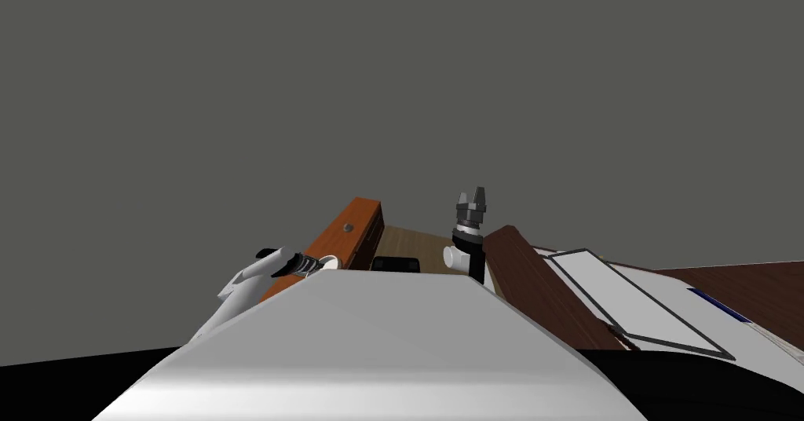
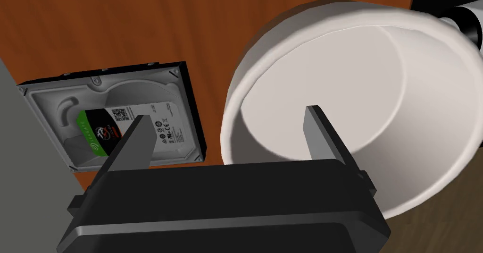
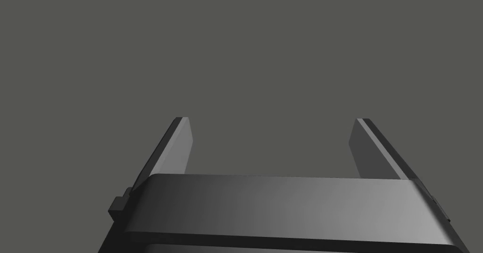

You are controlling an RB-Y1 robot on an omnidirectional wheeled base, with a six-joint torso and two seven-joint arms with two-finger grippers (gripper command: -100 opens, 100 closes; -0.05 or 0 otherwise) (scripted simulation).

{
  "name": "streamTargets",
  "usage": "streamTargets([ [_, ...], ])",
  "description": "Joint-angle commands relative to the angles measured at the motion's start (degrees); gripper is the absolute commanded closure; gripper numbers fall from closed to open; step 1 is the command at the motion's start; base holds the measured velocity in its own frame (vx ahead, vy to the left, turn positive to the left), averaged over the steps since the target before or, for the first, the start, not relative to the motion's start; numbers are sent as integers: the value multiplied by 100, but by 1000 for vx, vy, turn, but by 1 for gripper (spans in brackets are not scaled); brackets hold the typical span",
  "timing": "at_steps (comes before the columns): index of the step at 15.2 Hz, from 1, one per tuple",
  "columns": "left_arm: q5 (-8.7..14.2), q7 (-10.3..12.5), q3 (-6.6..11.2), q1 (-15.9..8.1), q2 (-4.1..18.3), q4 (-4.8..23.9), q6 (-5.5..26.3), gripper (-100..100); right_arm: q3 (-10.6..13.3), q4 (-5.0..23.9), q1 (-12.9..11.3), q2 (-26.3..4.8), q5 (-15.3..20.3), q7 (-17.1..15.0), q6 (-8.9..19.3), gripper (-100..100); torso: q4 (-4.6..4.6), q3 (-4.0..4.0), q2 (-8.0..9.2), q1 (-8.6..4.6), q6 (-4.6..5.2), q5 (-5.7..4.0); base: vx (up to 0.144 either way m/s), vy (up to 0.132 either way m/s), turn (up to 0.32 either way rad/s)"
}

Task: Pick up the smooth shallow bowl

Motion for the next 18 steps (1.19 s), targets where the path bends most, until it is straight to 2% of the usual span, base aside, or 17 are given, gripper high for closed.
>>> streamTargets([
  [1,-52,45,-55,32,66,48,173,-100,0,0,0,0,0,0,0,0,0,0,0,0,0,0,39,16,-84],
  [4,-166,130,-163,59,150,118,398,-100,0,0,0,0,0,0,0,0,0,0,0,-4,0,-1,39,12,-68],
  [5,-119,82,-123,32,128,134,294,-100,0,0,0,0,0,0,0,0,0,1,1,-5,0,-1,19,8,-22],
  [6,-141,77,-103,-10,92,345,155,-100,0,0,0,0,0,0,0,0,1,3,5,-6,-1,-2,-12,12,-116],
  [11,-170,59,-47,-92,4,742,-167,-100,0,0,-1,0,0,0,0,0,7,20,35,0,0,0,-44,27,-128],
  [12,-174,56,-38,-105,-11,808,-221,-100,0,0,-2,0,0,0,0,0,8,21,38,1,1,1,-52,30,-159],
  [13,-175,67,-58,-101,11,719,-128,-100,0,0,-2,0,0,0,0,0,8,22,39,2,1,1,-30,18,-59],
  [14,-155,68,-75,-51,48,543,-6,100,0,0,-1,0,0,0,0,0,8,20,34,-1,-1,0,10,1,154],
  [18,-131,84,-121,17,121,212,263,100,0,0,1,1,0,0,0,0,0,-1,-3,-25,-3,-9,55,-39,171],
])
